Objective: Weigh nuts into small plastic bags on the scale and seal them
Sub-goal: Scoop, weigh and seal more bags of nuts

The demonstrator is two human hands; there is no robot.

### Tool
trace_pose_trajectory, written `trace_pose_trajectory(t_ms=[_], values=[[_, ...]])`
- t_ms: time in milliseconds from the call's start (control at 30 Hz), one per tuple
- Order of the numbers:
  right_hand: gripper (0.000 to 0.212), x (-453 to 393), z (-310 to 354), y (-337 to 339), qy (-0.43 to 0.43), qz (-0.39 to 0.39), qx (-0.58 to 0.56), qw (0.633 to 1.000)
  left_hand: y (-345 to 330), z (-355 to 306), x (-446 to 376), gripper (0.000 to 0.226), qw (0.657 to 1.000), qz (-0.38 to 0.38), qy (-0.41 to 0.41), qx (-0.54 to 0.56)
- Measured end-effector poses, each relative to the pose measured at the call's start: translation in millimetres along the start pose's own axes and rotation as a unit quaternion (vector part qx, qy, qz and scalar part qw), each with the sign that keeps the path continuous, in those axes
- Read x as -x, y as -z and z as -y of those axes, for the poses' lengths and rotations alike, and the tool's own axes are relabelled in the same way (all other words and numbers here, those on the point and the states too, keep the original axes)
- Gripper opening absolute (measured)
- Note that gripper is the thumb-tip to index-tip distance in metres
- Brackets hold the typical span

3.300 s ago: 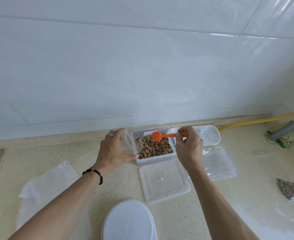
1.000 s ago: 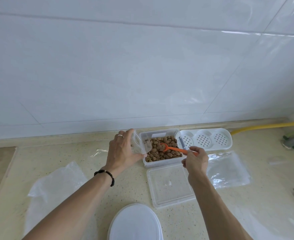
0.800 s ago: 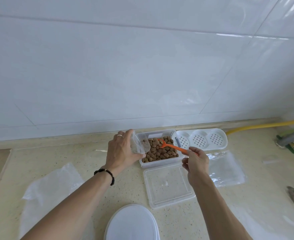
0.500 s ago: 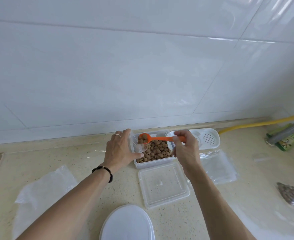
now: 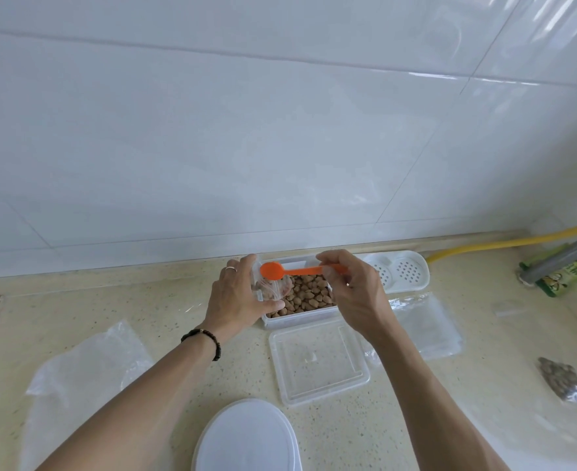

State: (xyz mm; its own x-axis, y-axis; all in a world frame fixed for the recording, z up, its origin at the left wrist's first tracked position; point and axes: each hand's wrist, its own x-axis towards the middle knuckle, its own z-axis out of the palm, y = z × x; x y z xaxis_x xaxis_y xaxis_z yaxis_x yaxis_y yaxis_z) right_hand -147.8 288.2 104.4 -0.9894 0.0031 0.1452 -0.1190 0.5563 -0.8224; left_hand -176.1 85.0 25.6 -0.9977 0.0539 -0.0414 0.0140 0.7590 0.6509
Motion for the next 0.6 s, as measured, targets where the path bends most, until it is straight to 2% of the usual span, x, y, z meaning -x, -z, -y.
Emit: trace_pose_trajectory(t_ms=[33, 133, 200, 367, 600], values=[[0.018, 0, 0, -1, -0.001, -0.018, -0.007, 1.000, 0, 1, 0, 0.102, 1.000, 0.000, 0.003, 0.003], [0.014, -3, -4, -1, -0.037, -0.140, -0.014, 0.989, 0, 5, 0, 0.100, 1.000, -0.007, 0.006, -0.001], [0.014, -4, -15, -1, -0.085, -0.174, 0.030, 0.981, 2, 9, 2, 0.097, 1.000, -0.011, 0.010, -0.001], [0.017, 3, -43, -15, -0.176, -0.116, 0.091, 0.973, 6, 24, 10, 0.098, 1.000, -0.015, 0.016, -0.001], [0.016, 2, -46, -50, -0.275, -0.075, -0.065, 0.956, 4, 28, 11, 0.100, 1.000, -0.015, 0.005, -0.015]])
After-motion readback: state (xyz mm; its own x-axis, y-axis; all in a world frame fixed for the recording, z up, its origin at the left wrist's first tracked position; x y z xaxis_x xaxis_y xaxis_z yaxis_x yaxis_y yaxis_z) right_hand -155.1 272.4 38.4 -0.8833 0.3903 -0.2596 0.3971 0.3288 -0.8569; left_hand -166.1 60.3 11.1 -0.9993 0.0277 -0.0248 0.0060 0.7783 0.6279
